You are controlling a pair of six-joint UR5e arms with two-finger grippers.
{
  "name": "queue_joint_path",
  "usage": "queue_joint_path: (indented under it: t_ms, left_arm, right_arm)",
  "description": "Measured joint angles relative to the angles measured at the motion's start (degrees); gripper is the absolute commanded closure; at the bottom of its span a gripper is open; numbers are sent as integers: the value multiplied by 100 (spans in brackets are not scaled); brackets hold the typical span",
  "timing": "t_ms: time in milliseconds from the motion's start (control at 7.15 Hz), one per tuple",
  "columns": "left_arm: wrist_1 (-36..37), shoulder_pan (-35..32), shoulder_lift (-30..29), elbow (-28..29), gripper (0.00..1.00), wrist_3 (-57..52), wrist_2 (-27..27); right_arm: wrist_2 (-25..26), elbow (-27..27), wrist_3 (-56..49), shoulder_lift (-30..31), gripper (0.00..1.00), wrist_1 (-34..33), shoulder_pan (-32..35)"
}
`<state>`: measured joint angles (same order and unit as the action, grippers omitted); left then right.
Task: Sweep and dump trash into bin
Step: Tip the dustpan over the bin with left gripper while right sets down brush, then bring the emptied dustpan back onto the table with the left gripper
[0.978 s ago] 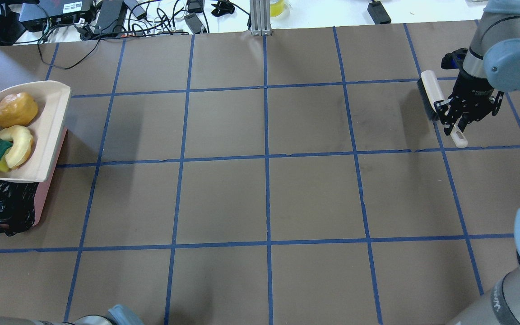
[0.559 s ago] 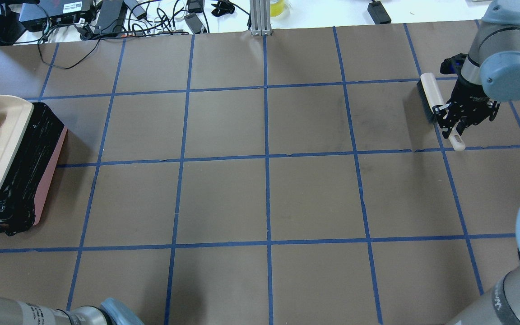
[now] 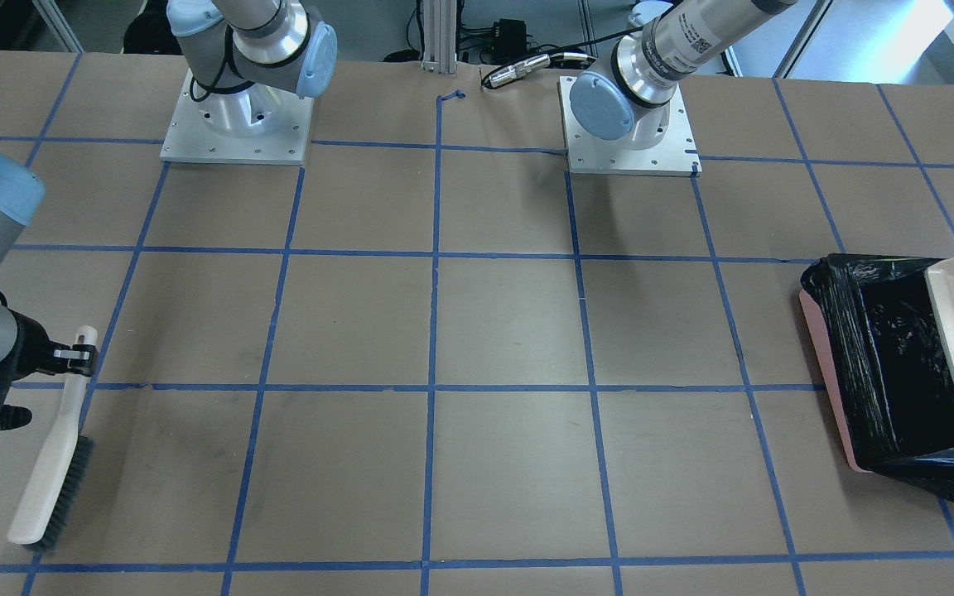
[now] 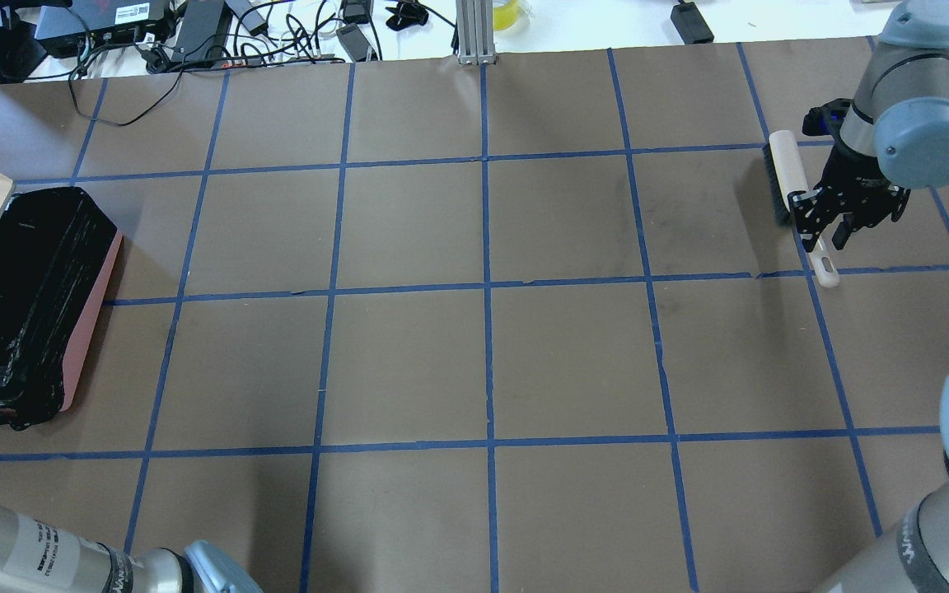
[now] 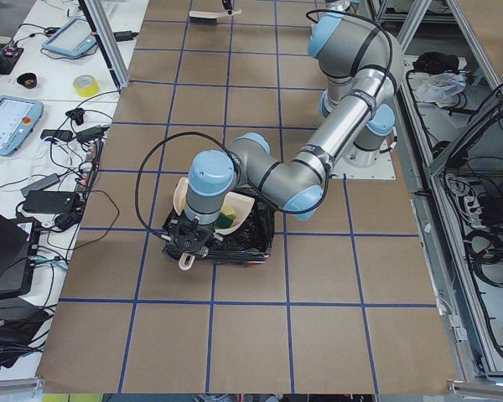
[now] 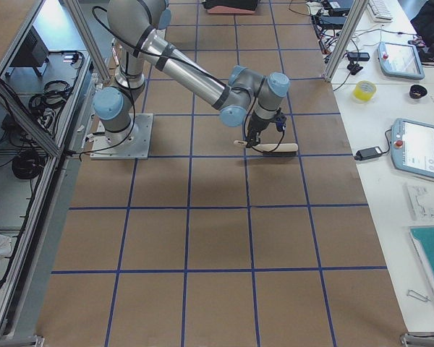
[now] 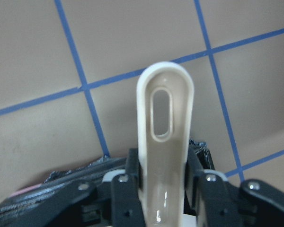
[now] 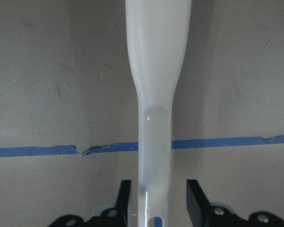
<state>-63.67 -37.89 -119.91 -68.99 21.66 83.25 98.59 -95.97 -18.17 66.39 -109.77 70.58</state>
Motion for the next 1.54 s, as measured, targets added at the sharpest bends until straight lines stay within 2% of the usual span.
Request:
queue_joint_path:
  t_ms: [280,559,699,978,1258,1538]
  left_arm:
    - [645,1,-223,89,100,-479,-557]
    - [904,-4,-190,-70,100,-976,-1185]
    - [1086,-6,-158,-174,100,-1276,-1432]
    - [1507,-12,-137,-253,100,-1692,-1869]
    - [1987,-15,-92,-265,100,-2182,-2453]
    - [2226,-25,-30,-271,100,-2550,-2869]
  right_arm:
    - [8,4,4,10,1,5,0]
    - [-10,71,20,228,0,59,0]
    - [-89,94,-28,535,0,97,0]
    - [-375,174,-142,1535,0,319,21]
    - [-594,538,-128,2408,0,1163,88]
    - [-769,1089,222,2690,0,2233,330]
